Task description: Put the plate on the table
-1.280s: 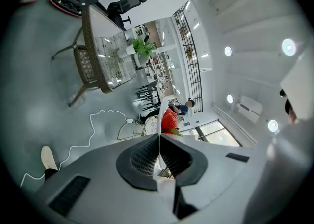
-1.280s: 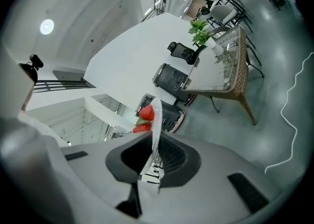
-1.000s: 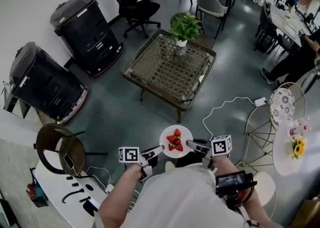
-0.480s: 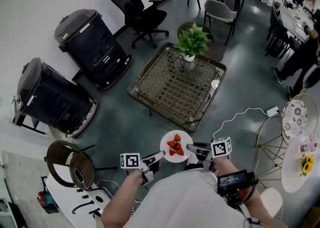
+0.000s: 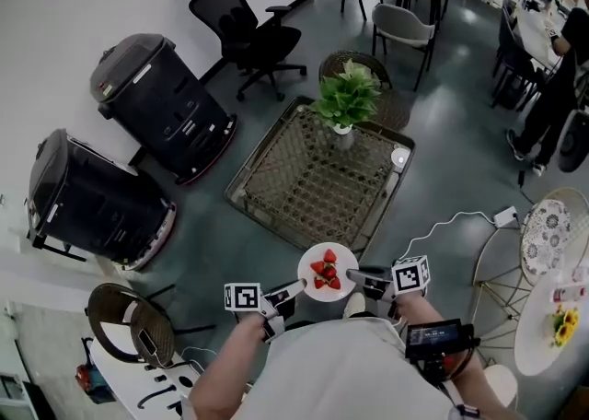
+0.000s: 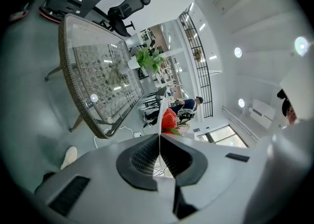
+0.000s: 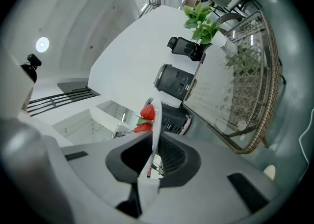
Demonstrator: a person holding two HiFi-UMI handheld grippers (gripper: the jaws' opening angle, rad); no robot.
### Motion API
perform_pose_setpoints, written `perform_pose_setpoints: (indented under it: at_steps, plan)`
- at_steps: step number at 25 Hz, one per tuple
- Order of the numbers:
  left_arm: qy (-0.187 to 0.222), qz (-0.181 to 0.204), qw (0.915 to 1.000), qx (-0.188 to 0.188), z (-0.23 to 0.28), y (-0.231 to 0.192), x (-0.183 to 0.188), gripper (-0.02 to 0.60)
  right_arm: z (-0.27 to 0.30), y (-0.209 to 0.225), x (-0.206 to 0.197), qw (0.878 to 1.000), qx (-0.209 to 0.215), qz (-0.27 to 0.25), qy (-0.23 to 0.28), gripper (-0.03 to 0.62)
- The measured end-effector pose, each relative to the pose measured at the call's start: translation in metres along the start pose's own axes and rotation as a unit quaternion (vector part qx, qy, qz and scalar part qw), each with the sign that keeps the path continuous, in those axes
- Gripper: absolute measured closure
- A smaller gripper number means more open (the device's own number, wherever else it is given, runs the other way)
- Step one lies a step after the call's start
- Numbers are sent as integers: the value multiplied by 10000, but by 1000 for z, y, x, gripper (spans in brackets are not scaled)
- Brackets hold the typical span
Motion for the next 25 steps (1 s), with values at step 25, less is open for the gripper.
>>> perform_pose_setpoints:
  at_steps: [25]
  plan:
    - [-1196, 95, 9910, -596, -13, -53, 166, 572, 39, 45, 134, 9860, -1098, 614, 1098, 551]
Point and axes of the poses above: the fingertips, and each gripper's own axes: z forward along the fingers, y to its right, x out of its top, the point moved 2 cm from there along -z, backward along the fingers, and after that the axes turned 12 degrees about -y, right-handed, at the moved point
